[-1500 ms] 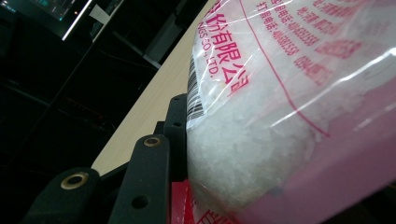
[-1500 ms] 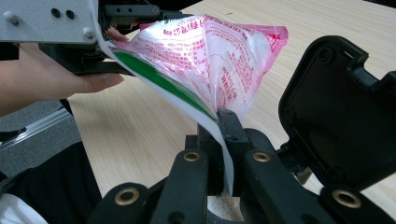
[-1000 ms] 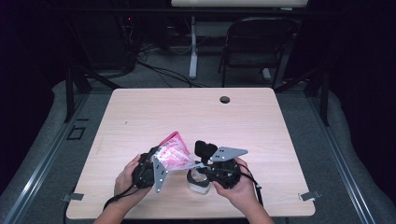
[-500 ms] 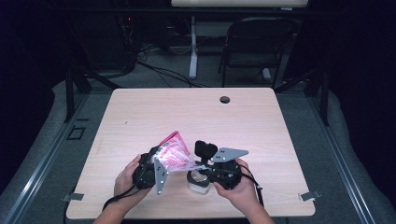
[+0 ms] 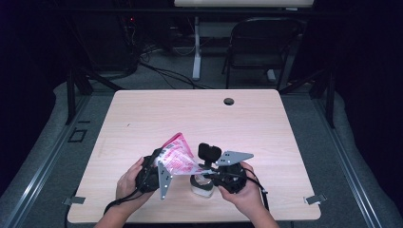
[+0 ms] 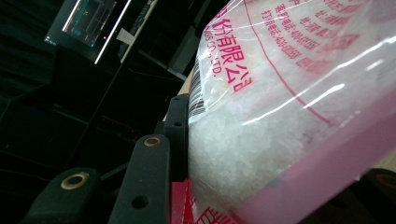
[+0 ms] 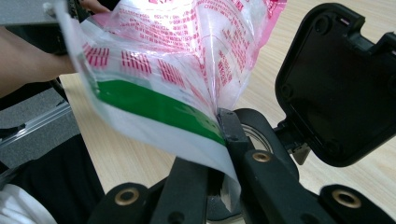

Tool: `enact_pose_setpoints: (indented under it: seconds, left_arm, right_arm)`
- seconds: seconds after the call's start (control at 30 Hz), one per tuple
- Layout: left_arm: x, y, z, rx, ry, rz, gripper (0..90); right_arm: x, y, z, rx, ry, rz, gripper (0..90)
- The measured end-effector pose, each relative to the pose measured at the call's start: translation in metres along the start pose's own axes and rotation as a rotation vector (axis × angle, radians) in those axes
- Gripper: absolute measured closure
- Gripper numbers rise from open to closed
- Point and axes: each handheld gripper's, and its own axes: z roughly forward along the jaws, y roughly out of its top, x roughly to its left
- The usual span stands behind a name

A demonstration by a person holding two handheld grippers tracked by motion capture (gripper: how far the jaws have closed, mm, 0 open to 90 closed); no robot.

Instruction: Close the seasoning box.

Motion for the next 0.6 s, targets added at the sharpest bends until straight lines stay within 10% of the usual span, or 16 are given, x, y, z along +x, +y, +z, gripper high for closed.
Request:
enact_pose_setpoints:
  seconds: [0.6]
  left_arm:
    - [0.0, 0.0061, -0.0032, -0.009, 0.023, 0.055, 68.9]
  right_arm:
    - [-0.0024, -0.0049, 0.0008, 0.015, -0.013, 0.009, 89.8]
